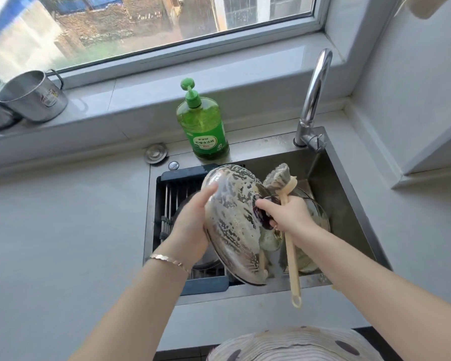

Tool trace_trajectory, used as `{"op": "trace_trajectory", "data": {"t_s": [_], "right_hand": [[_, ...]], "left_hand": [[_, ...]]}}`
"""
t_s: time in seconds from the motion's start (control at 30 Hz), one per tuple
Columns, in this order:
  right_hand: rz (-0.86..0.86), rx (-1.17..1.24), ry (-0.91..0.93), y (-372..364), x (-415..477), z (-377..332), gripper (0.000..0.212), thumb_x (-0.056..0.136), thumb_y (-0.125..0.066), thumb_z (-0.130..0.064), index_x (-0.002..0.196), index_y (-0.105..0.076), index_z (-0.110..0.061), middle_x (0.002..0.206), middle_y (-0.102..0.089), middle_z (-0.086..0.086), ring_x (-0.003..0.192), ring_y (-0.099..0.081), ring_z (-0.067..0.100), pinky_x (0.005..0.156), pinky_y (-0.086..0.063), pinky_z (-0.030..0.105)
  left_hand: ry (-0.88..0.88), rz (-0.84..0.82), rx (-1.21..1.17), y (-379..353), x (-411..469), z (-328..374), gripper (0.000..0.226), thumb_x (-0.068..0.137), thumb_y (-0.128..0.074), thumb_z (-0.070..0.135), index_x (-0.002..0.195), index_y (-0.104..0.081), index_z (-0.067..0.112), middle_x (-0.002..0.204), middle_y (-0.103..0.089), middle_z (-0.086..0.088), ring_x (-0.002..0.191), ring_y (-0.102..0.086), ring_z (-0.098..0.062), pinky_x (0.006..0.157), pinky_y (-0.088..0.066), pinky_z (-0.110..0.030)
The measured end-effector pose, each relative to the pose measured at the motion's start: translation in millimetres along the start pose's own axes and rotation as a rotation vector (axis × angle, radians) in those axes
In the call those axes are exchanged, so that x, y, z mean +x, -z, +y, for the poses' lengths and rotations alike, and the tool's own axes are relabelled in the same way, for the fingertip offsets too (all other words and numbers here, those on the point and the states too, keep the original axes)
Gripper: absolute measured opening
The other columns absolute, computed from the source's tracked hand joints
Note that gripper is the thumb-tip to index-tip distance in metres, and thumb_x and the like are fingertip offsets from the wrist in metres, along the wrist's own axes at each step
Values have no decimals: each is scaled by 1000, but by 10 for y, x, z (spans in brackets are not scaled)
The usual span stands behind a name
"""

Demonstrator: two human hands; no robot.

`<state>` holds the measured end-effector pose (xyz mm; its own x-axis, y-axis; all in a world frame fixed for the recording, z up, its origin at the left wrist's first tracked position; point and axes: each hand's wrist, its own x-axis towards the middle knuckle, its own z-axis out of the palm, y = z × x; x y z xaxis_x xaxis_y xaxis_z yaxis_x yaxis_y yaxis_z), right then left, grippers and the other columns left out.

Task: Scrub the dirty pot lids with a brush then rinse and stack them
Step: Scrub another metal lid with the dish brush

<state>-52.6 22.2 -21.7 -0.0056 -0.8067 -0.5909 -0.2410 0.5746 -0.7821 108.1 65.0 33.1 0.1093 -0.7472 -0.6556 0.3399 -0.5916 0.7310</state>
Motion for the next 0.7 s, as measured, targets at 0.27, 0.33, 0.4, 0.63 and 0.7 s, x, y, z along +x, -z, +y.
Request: {"op": "trace_trajectory", "data": {"t_s": [0.27,0.33,0.4,0.63,0.7], "right_hand": [[-51,-292,91,179,-82,-299,46,86,-54,-54,82,-61,-9,67,-58,2,64,-57,17,56,-41,26],[-24,-523,242,273,-202,-362,63,91,-36,-61,91,-66,-5,81,-65,6,83,-63,24,72,-47,31],[6,-704,359,317,-390,-350,65,93,-21,-63,122,-60,-20,108,-68,3,103,-60,23,84,-50,36],[-144,-832,448,133,-506,6,38,97,-29,-53,134,-34,-56,114,-66,-8,105,-60,17,74,-49,33],[-149,-753,328,182,-423,82,37,95,-29,-58,131,-39,-56,120,-64,-12,111,-58,11,79,-50,30]], "left_hand": [[-85,189,-264,-224,-72,-307,18,84,-64,3,102,-63,6,97,-72,-19,85,-70,-32,81,-56,-47],[-104,262,-277,-173,-47,-280,17,82,-66,3,99,-62,7,97,-71,-20,88,-69,-36,83,-54,-52],[-137,320,-281,-126,-57,-283,15,81,-67,3,94,-63,8,89,-72,-16,82,-70,-33,77,-56,-48],[-262,466,-305,-90,-145,-210,11,79,-68,1,82,-62,10,78,-71,-9,72,-70,-25,66,-58,-37],[-284,462,-309,-73,-182,-180,11,78,-69,2,84,-63,9,81,-70,-10,73,-70,-25,65,-58,-35]]}}
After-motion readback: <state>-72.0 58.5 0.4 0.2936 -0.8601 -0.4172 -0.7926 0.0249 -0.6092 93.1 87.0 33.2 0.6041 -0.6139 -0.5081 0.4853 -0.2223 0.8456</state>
